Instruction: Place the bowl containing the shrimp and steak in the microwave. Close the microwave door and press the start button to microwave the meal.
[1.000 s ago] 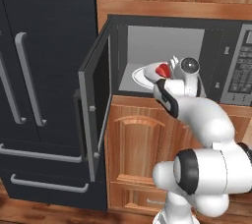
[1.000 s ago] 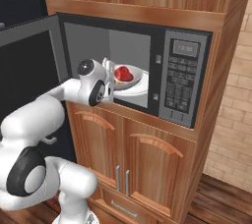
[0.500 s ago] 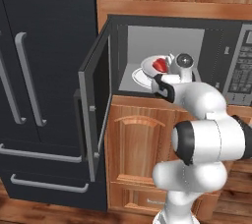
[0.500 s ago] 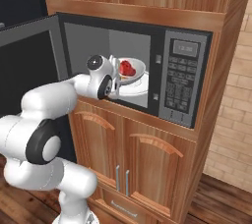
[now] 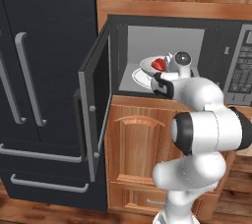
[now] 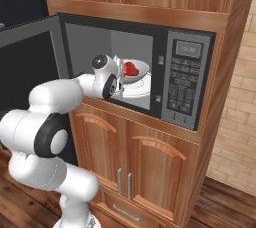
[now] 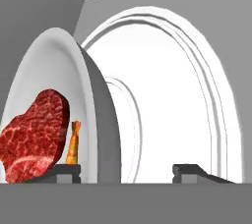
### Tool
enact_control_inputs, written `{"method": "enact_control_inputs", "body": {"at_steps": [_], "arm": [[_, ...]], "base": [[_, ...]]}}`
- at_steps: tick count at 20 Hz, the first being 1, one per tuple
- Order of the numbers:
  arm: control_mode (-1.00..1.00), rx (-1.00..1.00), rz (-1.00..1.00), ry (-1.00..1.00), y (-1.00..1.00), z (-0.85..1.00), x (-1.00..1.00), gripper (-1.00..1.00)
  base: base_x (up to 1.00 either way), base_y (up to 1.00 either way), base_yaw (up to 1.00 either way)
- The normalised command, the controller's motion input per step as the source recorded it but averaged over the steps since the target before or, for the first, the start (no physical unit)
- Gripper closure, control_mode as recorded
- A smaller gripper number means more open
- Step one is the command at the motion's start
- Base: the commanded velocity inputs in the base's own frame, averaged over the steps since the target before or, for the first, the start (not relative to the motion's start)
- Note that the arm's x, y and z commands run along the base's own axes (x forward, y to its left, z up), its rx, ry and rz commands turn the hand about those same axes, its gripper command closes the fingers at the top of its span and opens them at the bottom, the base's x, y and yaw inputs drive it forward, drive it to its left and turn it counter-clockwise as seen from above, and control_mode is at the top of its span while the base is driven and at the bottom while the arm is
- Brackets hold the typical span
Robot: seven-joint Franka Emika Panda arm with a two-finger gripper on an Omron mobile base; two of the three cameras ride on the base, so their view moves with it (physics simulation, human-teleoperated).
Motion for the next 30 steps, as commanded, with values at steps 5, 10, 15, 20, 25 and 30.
{"method": "enact_control_inputs", "body": {"at_steps": [5,10,15,20,25,30], "arm": [[-1.00,0.00,0.00,0.00,0.00,0.00,-0.48,-1.00],[-1.00,-0.01,0.01,-0.06,0.01,0.18,-0.67,-1.00],[-1.00,-0.11,0.10,-0.01,0.14,0.50,-0.67,-1.00],[-1.00,-0.24,0.17,0.00,0.11,0.58,-0.88,-1.00],[-1.00,-0.34,0.28,0.00,0.00,0.28,-1.00,-1.00],[-1.00,-0.45,0.39,0.01,0.08,0.14,-1.00,-1.00]], "base": [[0.00,0.00,0.00],[0.00,0.00,0.00],[0.00,0.00,0.00],[0.00,0.00,0.00],[0.00,0.00,0.00],[0.00,0.00,0.00]]}}
